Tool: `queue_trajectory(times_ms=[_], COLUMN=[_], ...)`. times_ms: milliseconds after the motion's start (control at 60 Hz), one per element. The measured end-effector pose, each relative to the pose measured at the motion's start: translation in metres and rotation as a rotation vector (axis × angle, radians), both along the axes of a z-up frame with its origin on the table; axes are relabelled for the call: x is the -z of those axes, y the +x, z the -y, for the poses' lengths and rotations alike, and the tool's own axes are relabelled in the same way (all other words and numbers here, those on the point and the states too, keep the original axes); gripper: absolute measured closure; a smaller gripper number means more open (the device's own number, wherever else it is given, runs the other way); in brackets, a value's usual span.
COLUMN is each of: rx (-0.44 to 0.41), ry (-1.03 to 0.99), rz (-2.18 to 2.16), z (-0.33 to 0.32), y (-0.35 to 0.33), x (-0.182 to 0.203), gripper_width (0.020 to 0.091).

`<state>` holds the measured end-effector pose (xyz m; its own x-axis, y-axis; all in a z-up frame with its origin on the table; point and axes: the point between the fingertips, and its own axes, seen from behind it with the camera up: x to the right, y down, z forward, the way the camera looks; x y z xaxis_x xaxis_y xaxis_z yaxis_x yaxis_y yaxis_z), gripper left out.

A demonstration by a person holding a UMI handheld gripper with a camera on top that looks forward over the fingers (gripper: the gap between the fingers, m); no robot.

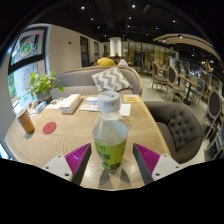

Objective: Pour water

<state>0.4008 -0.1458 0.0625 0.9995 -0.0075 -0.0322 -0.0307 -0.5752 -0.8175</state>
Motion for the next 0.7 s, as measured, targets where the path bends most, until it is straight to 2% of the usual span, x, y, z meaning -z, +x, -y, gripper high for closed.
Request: queue_trajectory(times_ms=[83,117,183,200,317,467,700], rx=[-0.013,-0.021,-0.026,-0.024,-0.029,-0.033,-0.029], ry=[0.022,0.027,0.044,0.052,0.078,0.098,0.099], rz=[-0.011,-0.018,-0.021,-0.022,-0.013,0.0,0.025], z=[-0.018,-0.023,-0.029,-0.031,-0.031,-0.032,-0.036], y=[-0.003,-0.006,-0.007,-0.007,-0.005,-0.006,-0.014], x=[0.006,0.009,0.01,0.008,0.008,0.008,0.006], gripper_width=[0.0303,0.037,0.0554,0.0565,0.06,0.0678,0.0681])
